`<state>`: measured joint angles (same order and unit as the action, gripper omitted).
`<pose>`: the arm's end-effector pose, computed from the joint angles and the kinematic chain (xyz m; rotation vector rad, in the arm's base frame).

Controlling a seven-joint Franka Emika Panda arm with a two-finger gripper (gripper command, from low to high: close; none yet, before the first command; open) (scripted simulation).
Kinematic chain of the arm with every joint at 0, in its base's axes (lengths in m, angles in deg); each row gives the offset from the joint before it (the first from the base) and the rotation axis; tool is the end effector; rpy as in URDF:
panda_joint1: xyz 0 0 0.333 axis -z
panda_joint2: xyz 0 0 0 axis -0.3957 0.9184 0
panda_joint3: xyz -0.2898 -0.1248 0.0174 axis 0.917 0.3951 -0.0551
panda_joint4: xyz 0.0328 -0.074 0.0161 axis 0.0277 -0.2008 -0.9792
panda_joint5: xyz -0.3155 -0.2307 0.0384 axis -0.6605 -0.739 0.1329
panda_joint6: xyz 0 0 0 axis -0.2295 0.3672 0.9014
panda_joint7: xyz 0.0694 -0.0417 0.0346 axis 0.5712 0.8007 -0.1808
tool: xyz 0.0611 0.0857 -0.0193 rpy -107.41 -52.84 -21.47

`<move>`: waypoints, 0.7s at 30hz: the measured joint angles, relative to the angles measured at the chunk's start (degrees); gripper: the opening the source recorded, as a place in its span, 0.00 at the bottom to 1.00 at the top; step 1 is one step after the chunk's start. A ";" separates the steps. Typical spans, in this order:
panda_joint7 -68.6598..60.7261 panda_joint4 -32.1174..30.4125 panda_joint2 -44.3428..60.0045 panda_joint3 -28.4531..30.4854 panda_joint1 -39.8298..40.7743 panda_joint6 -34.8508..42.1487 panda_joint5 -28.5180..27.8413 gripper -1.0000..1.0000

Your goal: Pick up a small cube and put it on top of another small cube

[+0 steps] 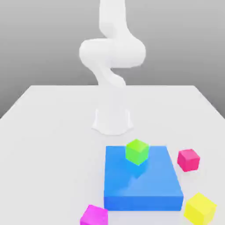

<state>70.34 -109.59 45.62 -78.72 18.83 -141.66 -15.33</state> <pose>0.3778 0.0296 0.6614 -2.5812 0.8259 -0.9432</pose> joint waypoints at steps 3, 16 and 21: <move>-8.66 -4.08 6.70 -0.21 -6.10 -4.33 0.64 0.50; -42.40 -20.47 33.02 -5.71 -26.51 -21.56 2.44 0.50; -50.44 -25.70 43.18 -8.47 -33.44 -28.43 -1.47 0.50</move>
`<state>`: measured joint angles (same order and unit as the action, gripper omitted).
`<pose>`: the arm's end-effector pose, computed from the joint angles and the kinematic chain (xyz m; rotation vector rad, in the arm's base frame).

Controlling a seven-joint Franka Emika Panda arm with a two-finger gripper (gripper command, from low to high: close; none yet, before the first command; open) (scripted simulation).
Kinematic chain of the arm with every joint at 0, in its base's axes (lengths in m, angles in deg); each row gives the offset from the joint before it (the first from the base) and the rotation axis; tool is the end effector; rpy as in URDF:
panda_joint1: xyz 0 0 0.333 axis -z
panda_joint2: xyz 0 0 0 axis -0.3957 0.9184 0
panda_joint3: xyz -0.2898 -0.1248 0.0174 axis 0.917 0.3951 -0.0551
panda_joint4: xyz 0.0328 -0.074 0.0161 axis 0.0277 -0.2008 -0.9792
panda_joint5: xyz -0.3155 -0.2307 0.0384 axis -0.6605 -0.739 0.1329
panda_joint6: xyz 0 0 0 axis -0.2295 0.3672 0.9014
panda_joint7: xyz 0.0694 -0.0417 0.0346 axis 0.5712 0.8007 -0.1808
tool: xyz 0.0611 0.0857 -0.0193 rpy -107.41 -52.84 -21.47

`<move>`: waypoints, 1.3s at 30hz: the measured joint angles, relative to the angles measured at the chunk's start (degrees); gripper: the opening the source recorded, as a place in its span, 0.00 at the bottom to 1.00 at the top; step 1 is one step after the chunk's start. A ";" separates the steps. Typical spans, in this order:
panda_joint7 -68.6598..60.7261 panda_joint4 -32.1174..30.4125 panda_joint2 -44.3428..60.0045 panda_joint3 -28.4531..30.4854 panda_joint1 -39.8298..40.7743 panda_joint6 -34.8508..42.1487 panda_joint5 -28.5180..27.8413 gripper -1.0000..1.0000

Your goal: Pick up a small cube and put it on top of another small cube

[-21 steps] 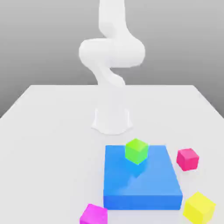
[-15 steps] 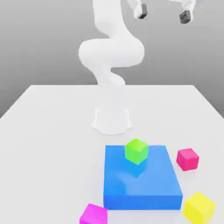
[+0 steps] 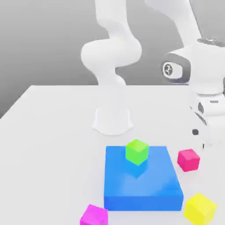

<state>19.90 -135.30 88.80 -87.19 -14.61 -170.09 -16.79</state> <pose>0.2591 0.2744 0.1993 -2.7431 -1.5227 -0.0230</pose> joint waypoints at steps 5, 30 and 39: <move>2.59 1.17 10.39 4.29 -1.94 -8.32 -5.04 0.50; 10.99 15.14 5.07 15.48 18.29 11.47 3.61 0.00; 14.19 24.46 16.29 21.89 28.38 9.86 10.64 1.00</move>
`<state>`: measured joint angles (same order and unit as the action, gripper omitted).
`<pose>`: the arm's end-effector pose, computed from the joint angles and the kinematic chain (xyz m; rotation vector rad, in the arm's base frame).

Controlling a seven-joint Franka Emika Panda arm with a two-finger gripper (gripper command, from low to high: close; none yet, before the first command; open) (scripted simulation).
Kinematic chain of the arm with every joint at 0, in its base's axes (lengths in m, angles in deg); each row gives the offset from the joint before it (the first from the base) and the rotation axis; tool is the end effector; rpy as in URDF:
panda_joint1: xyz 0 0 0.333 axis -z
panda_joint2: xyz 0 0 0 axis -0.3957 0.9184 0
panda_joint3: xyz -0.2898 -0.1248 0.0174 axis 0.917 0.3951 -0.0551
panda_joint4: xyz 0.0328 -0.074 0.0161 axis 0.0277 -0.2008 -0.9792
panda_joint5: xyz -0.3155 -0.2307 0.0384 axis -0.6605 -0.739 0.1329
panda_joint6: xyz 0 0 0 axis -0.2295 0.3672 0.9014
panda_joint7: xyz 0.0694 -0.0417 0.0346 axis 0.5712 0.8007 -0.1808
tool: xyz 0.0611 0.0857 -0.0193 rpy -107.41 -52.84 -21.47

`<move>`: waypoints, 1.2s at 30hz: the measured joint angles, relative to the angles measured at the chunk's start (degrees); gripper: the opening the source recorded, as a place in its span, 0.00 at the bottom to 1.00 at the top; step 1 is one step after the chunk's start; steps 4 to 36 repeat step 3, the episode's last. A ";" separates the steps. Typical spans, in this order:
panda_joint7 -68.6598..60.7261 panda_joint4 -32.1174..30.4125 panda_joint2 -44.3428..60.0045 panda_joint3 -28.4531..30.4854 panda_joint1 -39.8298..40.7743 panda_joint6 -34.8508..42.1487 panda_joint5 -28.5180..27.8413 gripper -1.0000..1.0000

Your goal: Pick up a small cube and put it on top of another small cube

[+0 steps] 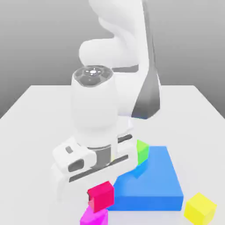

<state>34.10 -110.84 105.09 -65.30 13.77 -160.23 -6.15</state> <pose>0.5039 -0.0438 0.1936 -3.1122 0.4193 0.0017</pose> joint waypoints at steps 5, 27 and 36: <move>0.00 0.00 0.00 0.00 0.00 0.00 0.00 1.00; 0.00 0.00 0.00 0.00 0.00 0.00 0.00 1.00; 0.00 0.00 0.00 0.00 0.00 0.00 0.00 1.00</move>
